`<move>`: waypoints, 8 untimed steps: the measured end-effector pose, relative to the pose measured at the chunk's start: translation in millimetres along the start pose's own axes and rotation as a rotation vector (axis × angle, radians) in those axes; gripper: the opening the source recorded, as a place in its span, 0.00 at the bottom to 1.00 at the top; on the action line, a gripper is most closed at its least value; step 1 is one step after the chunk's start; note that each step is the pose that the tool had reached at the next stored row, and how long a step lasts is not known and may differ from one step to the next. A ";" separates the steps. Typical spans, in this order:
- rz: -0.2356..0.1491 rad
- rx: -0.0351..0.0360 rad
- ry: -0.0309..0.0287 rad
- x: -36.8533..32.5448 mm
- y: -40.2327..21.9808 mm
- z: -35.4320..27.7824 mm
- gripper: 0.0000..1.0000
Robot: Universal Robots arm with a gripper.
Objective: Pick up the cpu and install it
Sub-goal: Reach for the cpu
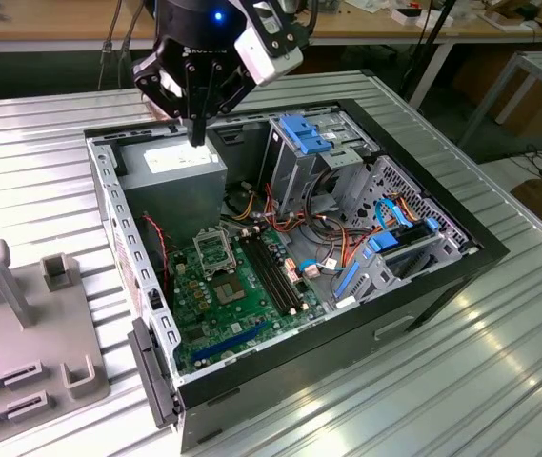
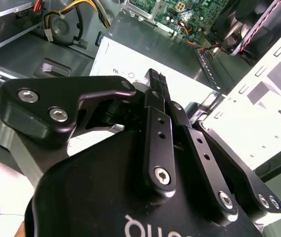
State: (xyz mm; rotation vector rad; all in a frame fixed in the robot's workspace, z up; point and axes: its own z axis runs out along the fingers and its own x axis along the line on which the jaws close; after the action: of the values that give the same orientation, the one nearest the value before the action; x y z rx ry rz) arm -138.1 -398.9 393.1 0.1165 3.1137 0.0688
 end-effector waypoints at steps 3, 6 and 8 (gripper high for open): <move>0.000 0.0000 0.0000 1.3 -0.1 0.0 0.11; 0.000 -0.0001 -0.0001 2.5 -0.2 0.1 0.11; 0.000 -0.0001 -0.0001 3.4 -0.3 0.1 0.11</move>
State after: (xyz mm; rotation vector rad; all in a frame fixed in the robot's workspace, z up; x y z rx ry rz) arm -141.5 -398.8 392.9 0.1166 3.1136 0.0689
